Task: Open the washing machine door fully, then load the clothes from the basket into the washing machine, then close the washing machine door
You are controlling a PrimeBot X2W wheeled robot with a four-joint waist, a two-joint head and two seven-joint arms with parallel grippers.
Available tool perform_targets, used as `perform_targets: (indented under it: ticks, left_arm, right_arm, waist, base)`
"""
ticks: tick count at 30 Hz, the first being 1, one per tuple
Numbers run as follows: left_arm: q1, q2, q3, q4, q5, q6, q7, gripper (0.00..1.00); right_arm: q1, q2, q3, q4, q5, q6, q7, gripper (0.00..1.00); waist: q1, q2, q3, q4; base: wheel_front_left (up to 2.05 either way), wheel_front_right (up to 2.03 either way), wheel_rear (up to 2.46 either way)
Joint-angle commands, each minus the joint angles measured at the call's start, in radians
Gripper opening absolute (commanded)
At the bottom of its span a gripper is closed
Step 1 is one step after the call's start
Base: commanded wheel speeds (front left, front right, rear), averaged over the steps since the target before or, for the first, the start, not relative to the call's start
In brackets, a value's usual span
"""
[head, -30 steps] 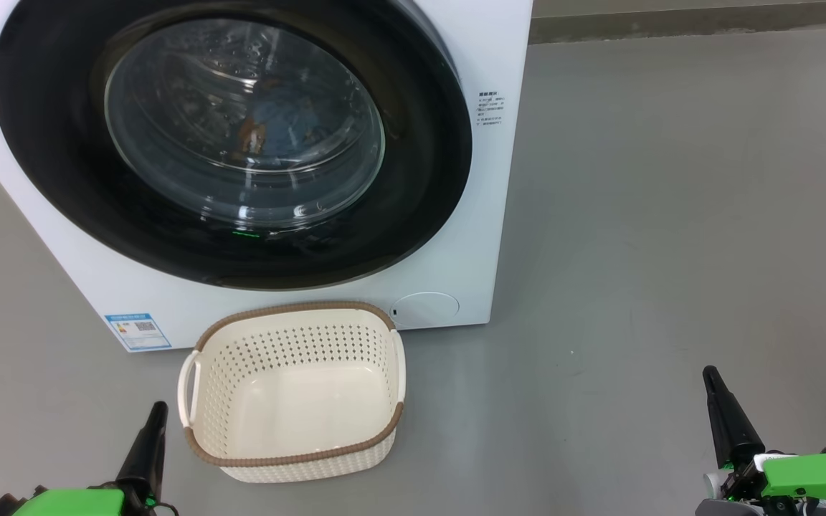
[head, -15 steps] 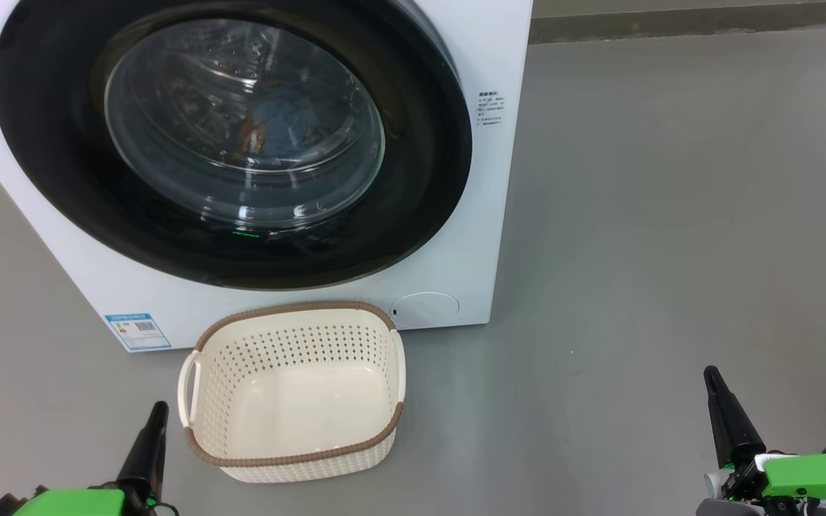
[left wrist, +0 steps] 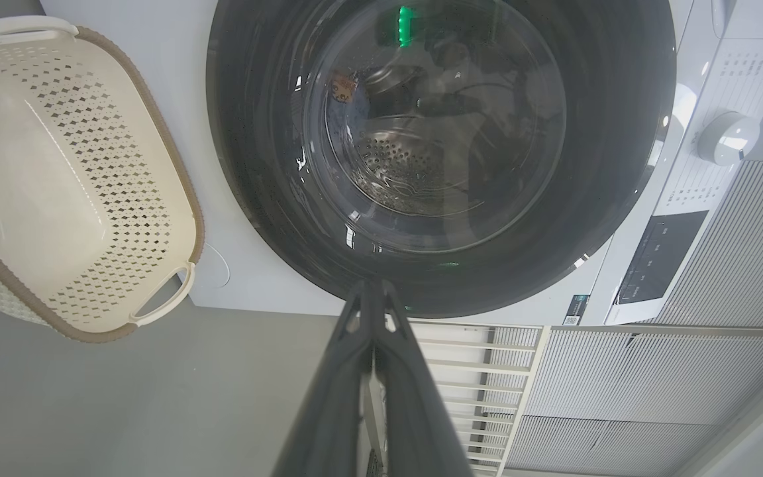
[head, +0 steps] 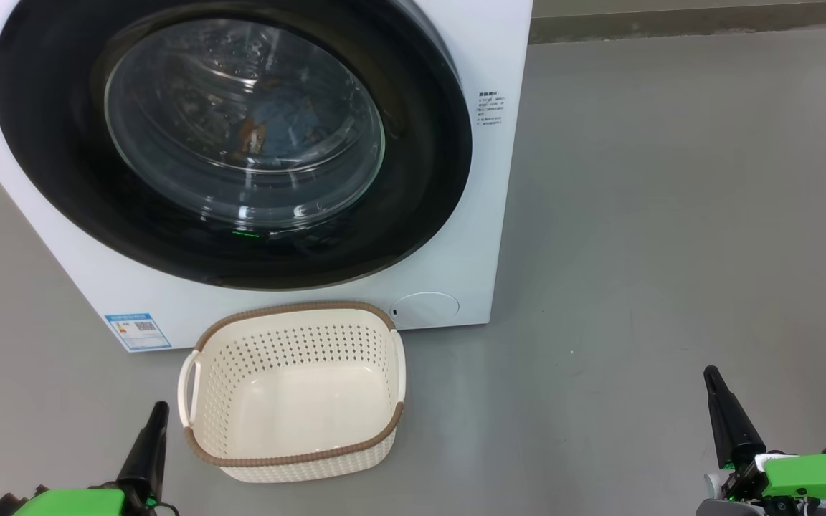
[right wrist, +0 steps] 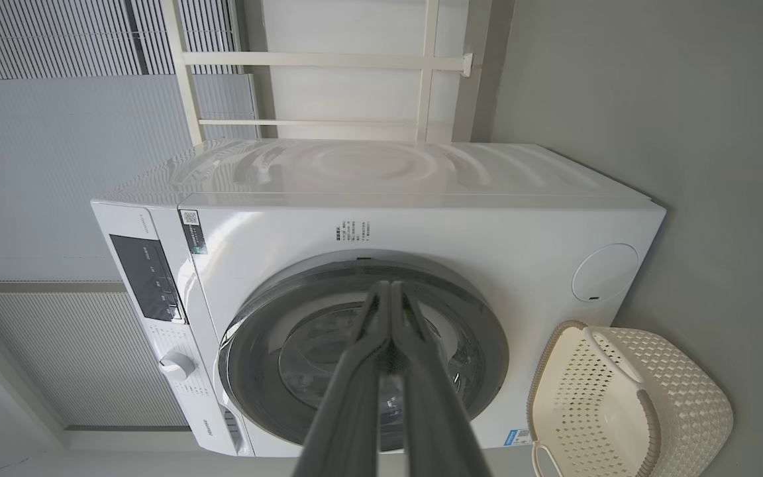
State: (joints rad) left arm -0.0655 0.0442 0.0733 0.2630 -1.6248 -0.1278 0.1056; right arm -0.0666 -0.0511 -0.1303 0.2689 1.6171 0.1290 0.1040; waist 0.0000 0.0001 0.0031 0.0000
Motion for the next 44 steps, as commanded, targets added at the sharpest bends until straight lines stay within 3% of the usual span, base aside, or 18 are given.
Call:
perform_targets:
  ticks: [1, 44]
  left_arm:
    - [-0.042, 0.011, 0.034, -0.018, 0.011, -0.003, 0.003, 0.00]
    - [-0.042, 0.008, 0.038, -0.018, 0.014, -0.003, 0.006, 0.00]
  right_arm:
    - [-0.041, -0.003, 0.021, -0.024, -0.005, 0.002, 0.005, 0.00]
    - [-0.041, -0.001, 0.018, -0.024, -0.007, 0.002, 0.008, 0.00]
  waist:
    - [0.0000, -0.0001, 0.000, 0.000]
    - [0.0000, -0.0001, 0.000, 0.000]
  base:
    - [0.00, 0.00, 0.00]
    - [0.00, 0.00, 0.00]
